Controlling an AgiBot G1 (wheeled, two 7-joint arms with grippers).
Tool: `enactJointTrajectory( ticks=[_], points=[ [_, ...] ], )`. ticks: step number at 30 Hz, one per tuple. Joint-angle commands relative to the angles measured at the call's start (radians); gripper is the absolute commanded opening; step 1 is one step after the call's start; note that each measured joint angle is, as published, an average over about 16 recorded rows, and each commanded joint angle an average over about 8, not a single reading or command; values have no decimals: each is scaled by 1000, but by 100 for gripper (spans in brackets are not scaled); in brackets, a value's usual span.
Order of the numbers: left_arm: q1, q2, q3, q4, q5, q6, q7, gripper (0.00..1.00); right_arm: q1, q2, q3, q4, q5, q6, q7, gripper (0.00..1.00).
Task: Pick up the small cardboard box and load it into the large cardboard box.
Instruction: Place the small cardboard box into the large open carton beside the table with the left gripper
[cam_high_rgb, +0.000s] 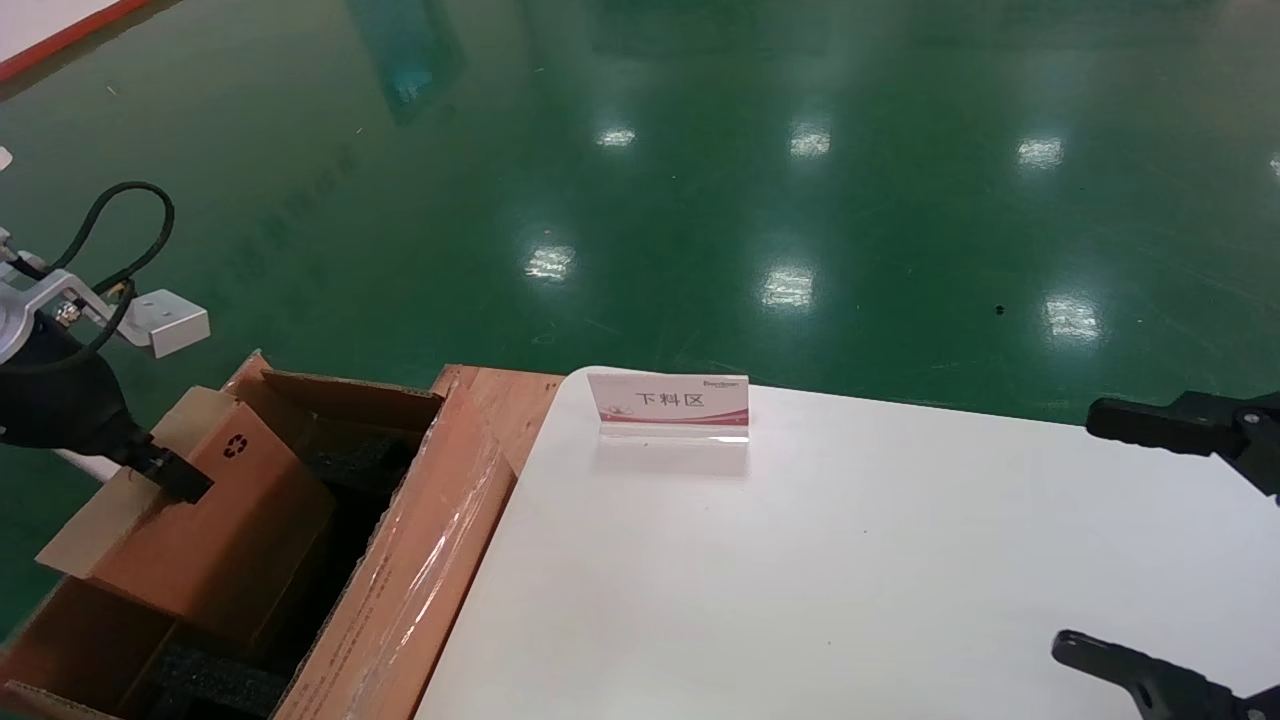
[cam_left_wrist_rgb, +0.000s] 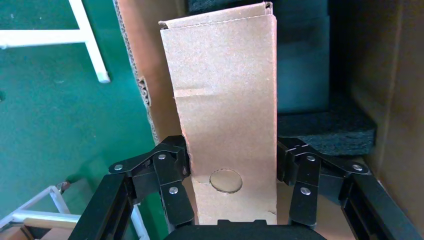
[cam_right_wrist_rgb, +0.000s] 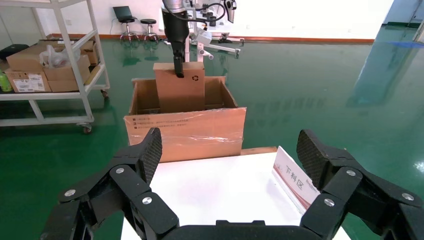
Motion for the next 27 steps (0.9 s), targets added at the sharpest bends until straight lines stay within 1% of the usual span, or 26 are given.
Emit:
enactJointTrajectory(
  ticks=[1, 16, 27],
  points=[
    [11, -2, 1, 9, 1, -9, 5, 0, 0, 0, 0, 0, 0, 0, 0, 100],
    [94, 11, 1, 89, 9, -76, 55, 0, 0, 0, -1, 0, 1, 0, 0, 100],
    [196, 37, 3, 146, -5, -118, 59, 0, 0, 1, -2, 0, 1, 1, -1, 100]
  ],
)
